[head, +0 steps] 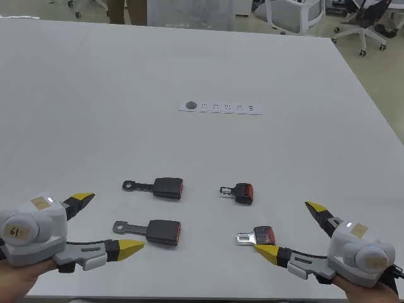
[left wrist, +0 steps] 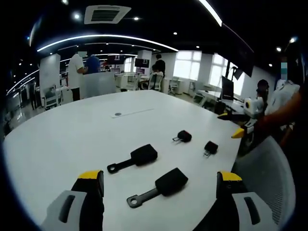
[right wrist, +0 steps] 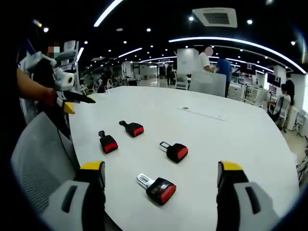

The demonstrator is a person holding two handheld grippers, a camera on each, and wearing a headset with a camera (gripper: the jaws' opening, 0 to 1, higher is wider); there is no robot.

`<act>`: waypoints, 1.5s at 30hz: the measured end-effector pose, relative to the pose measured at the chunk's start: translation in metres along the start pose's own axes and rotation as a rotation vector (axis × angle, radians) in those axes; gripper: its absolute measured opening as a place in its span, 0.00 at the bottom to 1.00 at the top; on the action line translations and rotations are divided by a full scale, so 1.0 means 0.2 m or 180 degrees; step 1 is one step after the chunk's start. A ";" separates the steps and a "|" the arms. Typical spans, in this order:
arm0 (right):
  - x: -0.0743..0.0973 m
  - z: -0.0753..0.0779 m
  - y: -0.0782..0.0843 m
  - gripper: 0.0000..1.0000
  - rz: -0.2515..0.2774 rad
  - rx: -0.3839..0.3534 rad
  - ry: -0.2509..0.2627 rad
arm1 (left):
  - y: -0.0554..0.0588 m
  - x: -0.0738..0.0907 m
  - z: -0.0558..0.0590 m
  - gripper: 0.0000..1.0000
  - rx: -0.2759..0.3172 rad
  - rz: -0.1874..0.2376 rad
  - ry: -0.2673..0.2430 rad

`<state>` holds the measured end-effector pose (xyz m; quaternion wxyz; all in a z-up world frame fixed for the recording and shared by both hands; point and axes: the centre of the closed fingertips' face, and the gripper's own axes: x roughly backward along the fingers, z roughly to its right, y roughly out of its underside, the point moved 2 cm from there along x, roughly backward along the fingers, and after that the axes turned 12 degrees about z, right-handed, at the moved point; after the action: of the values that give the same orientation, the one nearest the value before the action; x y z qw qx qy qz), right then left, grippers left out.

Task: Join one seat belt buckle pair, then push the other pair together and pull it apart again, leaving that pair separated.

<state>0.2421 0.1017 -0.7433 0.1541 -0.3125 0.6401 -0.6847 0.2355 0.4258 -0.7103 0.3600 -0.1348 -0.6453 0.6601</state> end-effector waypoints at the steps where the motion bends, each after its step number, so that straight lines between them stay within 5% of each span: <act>1: 0.00 0.00 0.00 0.98 0.0000 0.0000 -0.0001 | 0.00 0.00 0.00 1.00 -0.0003 -0.0001 -0.0003; 45: 0.01 0.00 0.00 0.97 -0.0038 0.0012 -0.0027 | -0.01 0.00 0.00 0.99 -0.0015 0.0001 -0.0001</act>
<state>0.2412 0.1007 -0.7436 0.1534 -0.3189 0.6363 -0.6855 0.2355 0.4265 -0.7091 0.3595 -0.1356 -0.6469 0.6587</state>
